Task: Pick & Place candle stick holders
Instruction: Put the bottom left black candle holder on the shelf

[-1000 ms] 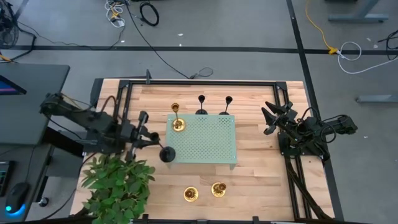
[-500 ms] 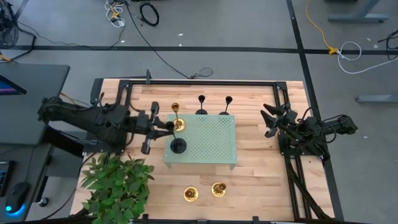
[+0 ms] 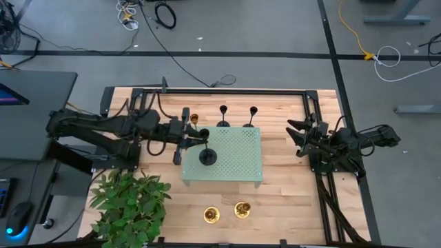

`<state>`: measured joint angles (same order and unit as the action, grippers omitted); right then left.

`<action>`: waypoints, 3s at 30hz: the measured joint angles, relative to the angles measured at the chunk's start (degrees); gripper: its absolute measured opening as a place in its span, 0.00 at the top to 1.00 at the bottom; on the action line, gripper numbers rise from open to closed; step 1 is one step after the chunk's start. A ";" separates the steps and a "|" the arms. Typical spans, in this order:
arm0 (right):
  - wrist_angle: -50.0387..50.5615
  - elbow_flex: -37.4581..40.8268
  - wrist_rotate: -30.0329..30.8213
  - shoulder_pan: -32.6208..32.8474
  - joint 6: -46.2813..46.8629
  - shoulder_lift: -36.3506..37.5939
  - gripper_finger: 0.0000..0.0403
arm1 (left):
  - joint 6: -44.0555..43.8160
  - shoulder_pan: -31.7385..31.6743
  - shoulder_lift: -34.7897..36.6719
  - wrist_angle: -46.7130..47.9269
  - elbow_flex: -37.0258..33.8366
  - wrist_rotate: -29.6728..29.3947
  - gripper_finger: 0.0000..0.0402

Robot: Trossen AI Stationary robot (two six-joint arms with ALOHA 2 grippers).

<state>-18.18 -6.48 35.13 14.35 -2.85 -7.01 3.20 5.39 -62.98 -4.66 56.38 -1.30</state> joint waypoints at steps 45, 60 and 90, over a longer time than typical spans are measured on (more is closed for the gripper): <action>-10.51 -43.62 -22.73 -4.54 3.67 -72.06 0.60 | -1.57 -3.65 -5.02 -9.16 0.00 7.45 0.90; -12.89 -49.31 -28.37 -6.84 4.81 -78.94 0.60 | -1.64 -3.54 -5.02 -8.73 0.00 7.62 0.90; -19.72 -49.31 -30.06 -6.86 5.40 -81.87 0.69 | -1.51 -3.56 -5.00 -8.07 0.00 7.65 0.90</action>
<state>-37.89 -55.79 5.08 7.49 2.55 -88.88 1.69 1.83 -67.99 -12.73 56.38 6.35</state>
